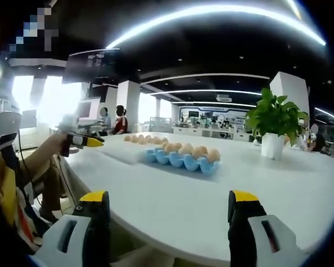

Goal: Pick up the eggs on the table and place them into the egg tray on the table

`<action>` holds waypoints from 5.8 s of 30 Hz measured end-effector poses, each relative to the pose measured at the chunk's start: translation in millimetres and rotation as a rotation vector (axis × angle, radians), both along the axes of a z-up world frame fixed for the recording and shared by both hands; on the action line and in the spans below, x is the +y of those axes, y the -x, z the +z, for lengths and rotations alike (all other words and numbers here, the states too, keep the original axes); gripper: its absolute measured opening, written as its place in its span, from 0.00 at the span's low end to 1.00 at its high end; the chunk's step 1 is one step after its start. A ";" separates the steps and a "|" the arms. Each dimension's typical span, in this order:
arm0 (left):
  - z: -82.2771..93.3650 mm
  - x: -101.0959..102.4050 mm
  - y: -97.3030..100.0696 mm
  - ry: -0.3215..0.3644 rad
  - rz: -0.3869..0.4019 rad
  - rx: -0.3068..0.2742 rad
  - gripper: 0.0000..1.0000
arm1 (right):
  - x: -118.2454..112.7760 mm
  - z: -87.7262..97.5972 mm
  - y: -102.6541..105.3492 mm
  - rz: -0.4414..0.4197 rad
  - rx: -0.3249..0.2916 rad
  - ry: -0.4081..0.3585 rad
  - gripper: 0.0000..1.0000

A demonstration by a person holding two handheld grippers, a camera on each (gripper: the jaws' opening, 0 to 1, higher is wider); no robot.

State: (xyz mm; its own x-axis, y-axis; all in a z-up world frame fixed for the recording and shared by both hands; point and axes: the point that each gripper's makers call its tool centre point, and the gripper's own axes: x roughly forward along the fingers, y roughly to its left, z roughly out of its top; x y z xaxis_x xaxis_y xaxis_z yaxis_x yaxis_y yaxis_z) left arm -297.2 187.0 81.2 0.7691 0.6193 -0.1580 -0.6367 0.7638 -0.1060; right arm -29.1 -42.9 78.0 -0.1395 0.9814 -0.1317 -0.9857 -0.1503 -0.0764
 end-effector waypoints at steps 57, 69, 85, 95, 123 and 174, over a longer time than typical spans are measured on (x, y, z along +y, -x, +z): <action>-2.6 131.1 -75.5 0.050 -0.194 0.369 0.78 | 5.7 -11.8 -8.8 -0.018 0.014 0.021 0.91; -12.9 141.0 -87.3 0.097 -0.281 0.481 0.67 | 5.4 -12.8 -10.7 -0.028 0.018 0.020 0.91; -24.2 154.6 -87.7 0.163 -0.317 0.540 0.57 | 6.4 -15.5 -14.9 -0.035 0.025 0.021 0.91; -27.7 164.0 -89.0 0.204 -0.342 0.570 0.52 | 5.9 -17.7 -19.7 -0.047 0.032 0.021 0.91; -28.0 146.8 -90.5 0.204 -0.398 0.634 0.35 | 13.0 -20.9 -19.7 -0.038 0.036 0.030 0.91; -24.7 150.9 -88.5 0.161 -0.375 0.685 0.26 | 10.2 -19.9 -21.3 -0.048 0.035 0.028 0.91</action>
State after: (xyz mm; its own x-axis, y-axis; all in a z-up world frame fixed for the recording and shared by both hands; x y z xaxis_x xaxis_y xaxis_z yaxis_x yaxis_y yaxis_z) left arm -208.7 337.8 56.5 0.6210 0.2680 -0.7366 -0.3040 0.9485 0.0888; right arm -7.9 -32.8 58.1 -0.0974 0.9831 -0.1550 -0.9938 -0.1044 -0.0377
